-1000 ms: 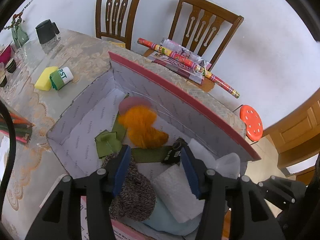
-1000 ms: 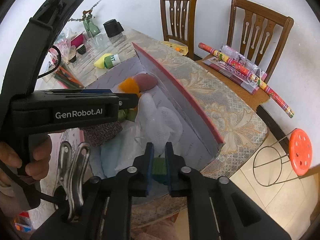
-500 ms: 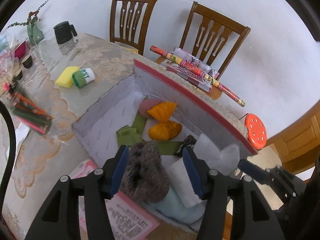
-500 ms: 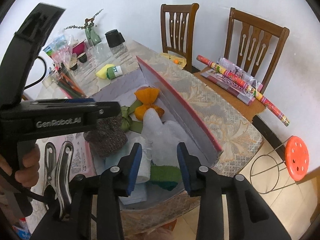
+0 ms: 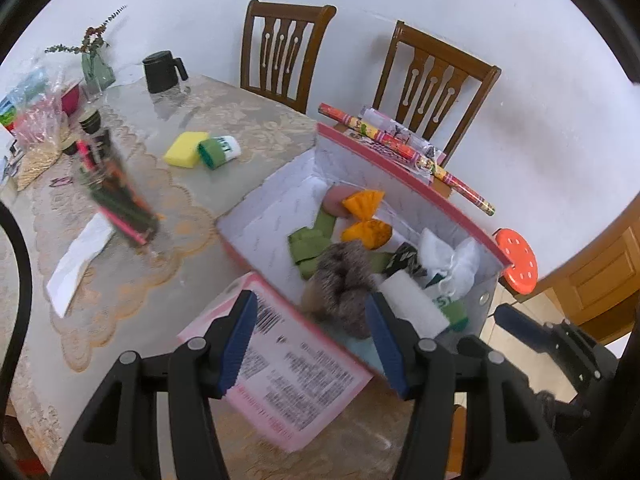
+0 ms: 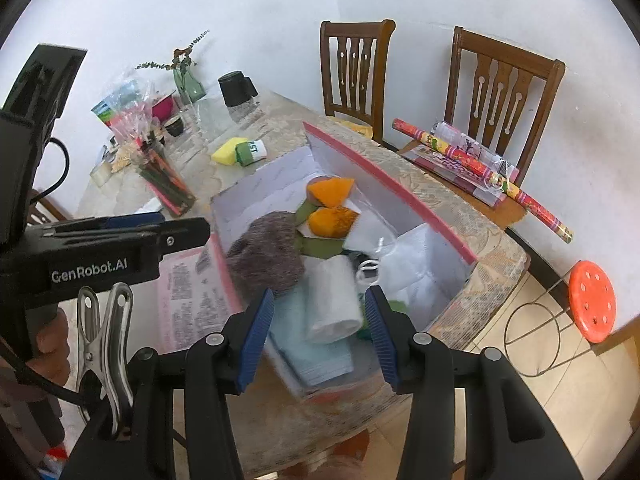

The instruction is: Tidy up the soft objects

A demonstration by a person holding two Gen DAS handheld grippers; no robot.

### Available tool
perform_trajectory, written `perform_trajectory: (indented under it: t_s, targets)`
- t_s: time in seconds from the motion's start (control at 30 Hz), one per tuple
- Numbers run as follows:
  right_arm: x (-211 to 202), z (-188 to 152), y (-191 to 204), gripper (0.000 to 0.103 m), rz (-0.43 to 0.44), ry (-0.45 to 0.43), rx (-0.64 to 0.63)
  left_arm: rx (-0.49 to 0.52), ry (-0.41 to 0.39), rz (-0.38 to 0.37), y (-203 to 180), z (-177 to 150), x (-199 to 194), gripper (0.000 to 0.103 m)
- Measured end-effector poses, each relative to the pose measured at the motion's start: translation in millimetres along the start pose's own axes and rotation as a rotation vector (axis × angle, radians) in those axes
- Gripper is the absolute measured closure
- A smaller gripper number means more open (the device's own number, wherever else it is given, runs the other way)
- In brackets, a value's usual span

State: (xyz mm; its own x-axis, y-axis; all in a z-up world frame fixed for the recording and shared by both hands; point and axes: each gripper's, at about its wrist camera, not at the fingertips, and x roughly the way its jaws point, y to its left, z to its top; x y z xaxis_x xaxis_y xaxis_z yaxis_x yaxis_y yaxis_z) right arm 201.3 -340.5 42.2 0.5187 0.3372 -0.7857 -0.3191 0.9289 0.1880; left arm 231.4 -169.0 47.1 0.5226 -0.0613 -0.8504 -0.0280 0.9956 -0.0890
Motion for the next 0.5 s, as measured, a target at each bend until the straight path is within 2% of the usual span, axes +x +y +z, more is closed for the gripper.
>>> perform_trajectory:
  t_s: [0.23, 0.5]
  targets:
    - [-14, -10, 20, 0.054, 0.037, 0.004, 0.068, -0.01, -0.01, 0.031, 24, -22, -22, 0.043]
    - [-32, -22, 58, 0.054, 0.042, -0.016, 0.075, -0.02, -0.015, 0.037, 48, -50, -43, 0.043]
